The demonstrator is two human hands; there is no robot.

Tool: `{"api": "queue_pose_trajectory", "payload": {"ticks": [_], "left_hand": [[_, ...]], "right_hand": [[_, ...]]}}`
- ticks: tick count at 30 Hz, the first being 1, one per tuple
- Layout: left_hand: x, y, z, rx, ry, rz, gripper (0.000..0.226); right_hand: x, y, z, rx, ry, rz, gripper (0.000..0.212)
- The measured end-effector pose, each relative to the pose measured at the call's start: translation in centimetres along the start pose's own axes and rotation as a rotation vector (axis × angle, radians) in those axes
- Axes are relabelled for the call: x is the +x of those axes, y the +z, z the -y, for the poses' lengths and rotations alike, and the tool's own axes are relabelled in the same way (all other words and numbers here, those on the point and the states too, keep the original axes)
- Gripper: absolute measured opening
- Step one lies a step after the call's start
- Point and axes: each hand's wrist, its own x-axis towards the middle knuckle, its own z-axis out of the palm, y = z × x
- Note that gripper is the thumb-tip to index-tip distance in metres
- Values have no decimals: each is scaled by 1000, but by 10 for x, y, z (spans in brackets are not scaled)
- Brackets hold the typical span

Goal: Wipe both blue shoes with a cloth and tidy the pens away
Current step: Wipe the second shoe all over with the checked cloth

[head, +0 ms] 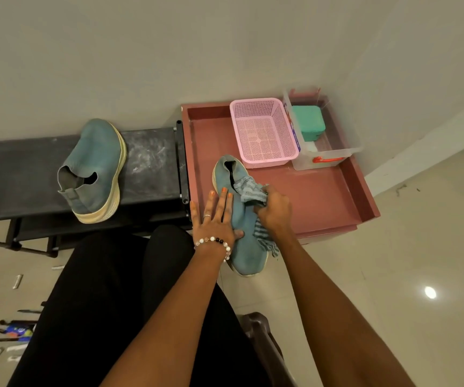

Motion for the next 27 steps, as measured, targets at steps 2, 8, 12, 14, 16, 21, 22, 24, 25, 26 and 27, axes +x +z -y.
{"api": "queue_pose_trajectory", "payload": {"ticks": [2, 8, 12, 14, 16, 21, 22, 24, 25, 26, 27], "left_hand": [[1, -2, 0, -14, 11, -4, 84], [2, -1, 1, -18, 46, 17, 82], [4, 4, 1, 49, 23, 35, 89], [4, 6, 0, 80, 25, 32, 91], [4, 4, -1, 101, 33, 36, 91], [-1, -5, 1, 159, -17, 32, 87], [-4, -8, 3, 168, -30, 46, 84], [-6, -9, 6, 151, -29, 43, 92], [-5, -9, 7, 153, -20, 28, 100], [-4, -8, 7, 164, -10, 13, 105], [-3, -8, 7, 170, -1, -1, 108]], "right_hand": [[0, -7, -7, 90, 9, -11, 38], [-2, -38, -10, 425, 97, 193, 15], [-17, -45, 13, 455, 95, -48, 31], [-36, -54, 29, 600, 113, -377, 29], [-55, -60, 42, 548, -30, -647, 34], [-54, -24, 41, -63, -535, -307, 59], [-54, -11, 31, -247, -577, -147, 63], [-53, 3, 13, -540, -590, 71, 67], [-53, 2, 10, -594, -574, 123, 68], [-54, -5, 11, -612, -550, 152, 70], [-54, -8, 11, -633, -540, 180, 70]]}}
